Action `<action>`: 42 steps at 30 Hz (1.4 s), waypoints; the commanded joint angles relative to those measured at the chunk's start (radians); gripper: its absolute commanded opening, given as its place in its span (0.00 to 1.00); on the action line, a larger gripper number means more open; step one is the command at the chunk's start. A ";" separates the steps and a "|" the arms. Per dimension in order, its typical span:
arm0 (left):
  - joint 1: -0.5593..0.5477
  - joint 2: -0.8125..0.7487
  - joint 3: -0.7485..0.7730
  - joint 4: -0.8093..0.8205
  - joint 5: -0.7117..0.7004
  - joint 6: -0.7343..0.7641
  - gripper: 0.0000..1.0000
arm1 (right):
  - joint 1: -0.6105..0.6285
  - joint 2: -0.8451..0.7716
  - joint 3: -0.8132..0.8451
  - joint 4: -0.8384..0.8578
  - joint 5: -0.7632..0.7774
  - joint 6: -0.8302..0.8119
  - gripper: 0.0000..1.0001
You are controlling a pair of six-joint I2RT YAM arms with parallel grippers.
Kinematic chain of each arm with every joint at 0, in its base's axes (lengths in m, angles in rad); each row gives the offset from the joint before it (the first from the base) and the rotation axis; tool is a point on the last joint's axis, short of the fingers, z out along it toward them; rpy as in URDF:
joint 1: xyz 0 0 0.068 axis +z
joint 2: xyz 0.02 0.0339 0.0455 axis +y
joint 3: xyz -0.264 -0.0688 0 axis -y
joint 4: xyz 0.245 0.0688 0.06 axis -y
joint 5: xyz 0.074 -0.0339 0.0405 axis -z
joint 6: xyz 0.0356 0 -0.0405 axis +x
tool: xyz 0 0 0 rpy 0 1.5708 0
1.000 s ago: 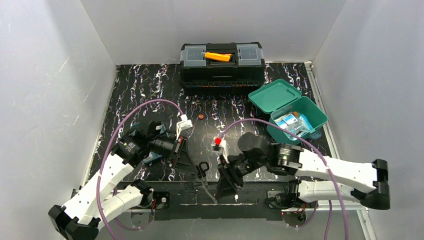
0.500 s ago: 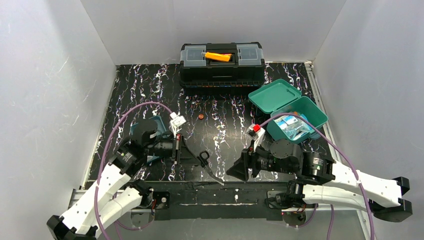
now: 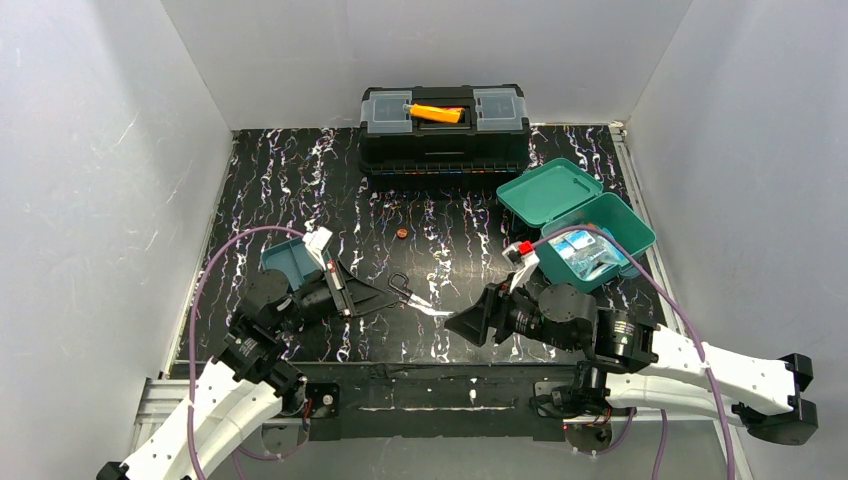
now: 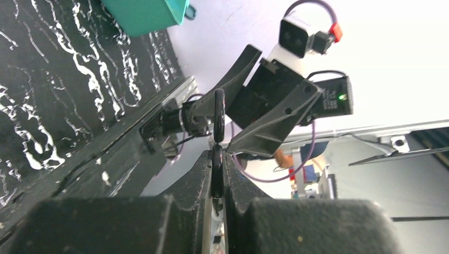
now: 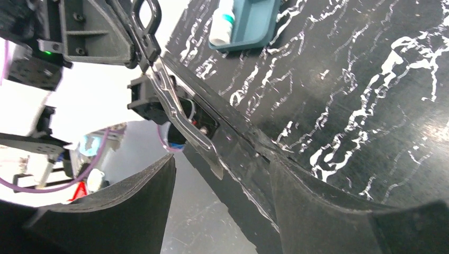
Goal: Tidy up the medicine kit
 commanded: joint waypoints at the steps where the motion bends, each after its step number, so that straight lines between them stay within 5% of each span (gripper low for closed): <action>1: -0.006 -0.038 -0.026 0.105 -0.079 -0.132 0.00 | -0.002 -0.016 -0.012 0.175 0.031 0.049 0.73; 16: -0.006 -0.039 -0.007 0.143 -0.069 -0.180 0.00 | -0.001 -0.017 -0.008 0.350 0.034 0.051 0.68; 21: -0.006 -0.038 -0.013 0.156 -0.067 -0.187 0.00 | -0.001 -0.003 0.003 0.352 0.019 0.054 0.57; 28: -0.006 -0.025 -0.011 0.170 -0.051 -0.190 0.00 | -0.001 -0.020 -0.018 0.367 0.020 0.068 0.26; 39: -0.006 -0.002 -0.014 0.172 -0.003 -0.176 0.01 | -0.001 -0.048 -0.040 0.411 -0.003 0.062 0.01; 42: -0.006 -0.002 0.000 0.122 -0.001 -0.142 0.21 | -0.001 -0.051 -0.042 0.412 -0.001 0.062 0.01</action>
